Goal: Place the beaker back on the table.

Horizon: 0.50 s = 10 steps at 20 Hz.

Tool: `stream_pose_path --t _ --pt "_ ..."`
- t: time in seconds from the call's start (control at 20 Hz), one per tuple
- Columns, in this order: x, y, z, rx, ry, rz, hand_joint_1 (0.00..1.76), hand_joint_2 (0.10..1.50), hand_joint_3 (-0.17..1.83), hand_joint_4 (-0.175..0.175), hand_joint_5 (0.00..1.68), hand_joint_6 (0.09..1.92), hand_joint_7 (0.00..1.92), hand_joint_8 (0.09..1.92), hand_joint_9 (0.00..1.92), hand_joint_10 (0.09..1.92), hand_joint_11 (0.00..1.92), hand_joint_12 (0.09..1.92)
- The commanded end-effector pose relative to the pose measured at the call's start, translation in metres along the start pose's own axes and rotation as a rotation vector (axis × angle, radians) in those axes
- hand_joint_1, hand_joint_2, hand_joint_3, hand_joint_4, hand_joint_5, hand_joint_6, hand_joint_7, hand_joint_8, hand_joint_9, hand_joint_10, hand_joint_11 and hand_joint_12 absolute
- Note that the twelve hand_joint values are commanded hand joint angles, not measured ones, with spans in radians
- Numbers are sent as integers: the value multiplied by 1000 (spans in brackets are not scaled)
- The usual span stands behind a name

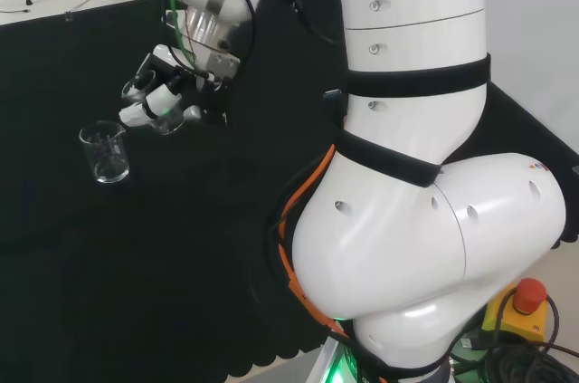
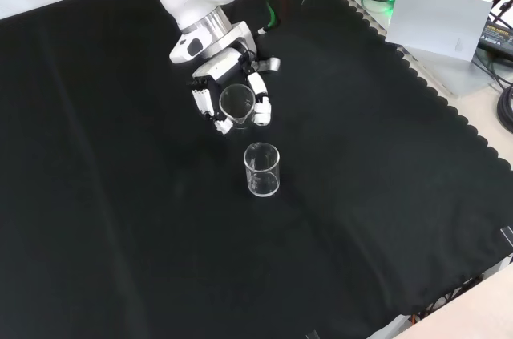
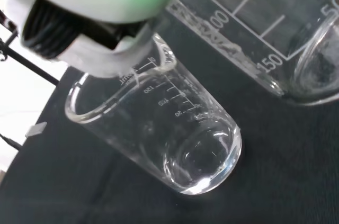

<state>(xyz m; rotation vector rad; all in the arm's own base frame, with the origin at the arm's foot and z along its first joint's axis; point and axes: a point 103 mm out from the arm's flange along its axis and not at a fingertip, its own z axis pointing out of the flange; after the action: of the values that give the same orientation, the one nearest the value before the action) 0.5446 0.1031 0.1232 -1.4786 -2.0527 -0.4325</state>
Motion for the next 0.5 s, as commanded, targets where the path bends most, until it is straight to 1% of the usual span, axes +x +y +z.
stream_pose_path --t 0.05,0.35,0.5 --pt "-21 2 5 -63 60 8 1213 597 720 -175 1345 567 1761 87 1453 516 1316 757" --pt "-31 3 8 -89 73 15 1215 594 716 -175 1361 537 1756 87 1459 484 1298 774" --pt "-34 3 10 -91 63 14 1215 594 716 -175 1361 535 1752 87 1457 479 1294 775"
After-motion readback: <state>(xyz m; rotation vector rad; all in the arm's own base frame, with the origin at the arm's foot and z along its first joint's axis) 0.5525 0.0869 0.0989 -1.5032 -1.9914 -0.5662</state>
